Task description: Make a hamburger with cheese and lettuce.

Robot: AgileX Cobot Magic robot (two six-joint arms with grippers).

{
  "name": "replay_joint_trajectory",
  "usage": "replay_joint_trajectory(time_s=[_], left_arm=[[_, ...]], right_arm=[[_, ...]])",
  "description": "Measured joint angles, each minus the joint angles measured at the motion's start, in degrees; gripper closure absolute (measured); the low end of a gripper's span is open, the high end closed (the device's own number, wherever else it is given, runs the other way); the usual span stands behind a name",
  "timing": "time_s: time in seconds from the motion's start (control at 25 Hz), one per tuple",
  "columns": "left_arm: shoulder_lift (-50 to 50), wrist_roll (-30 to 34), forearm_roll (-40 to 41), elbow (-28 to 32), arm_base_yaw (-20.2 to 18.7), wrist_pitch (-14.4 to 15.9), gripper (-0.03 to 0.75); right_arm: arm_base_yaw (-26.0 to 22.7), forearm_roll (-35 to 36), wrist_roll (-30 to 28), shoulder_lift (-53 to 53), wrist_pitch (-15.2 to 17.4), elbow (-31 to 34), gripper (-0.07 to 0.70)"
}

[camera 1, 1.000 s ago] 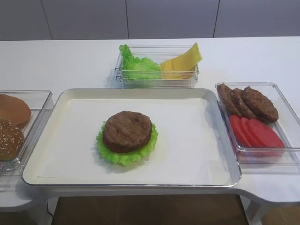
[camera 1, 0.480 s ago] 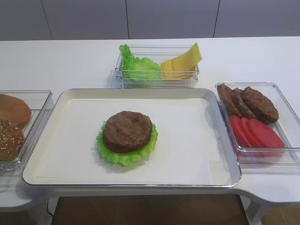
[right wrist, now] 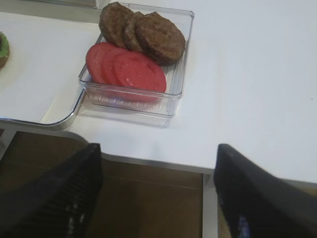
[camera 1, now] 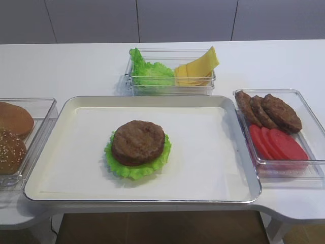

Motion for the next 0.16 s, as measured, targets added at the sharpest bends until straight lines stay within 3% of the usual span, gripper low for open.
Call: replay_joint_trajectory(time_s=[0.16], left_arm=[[0.00,0.00,0.00,0.00,0.00,0.00,0.324]], right_arm=[[0.00,0.00,0.00,0.00,0.00,0.00,0.083]])
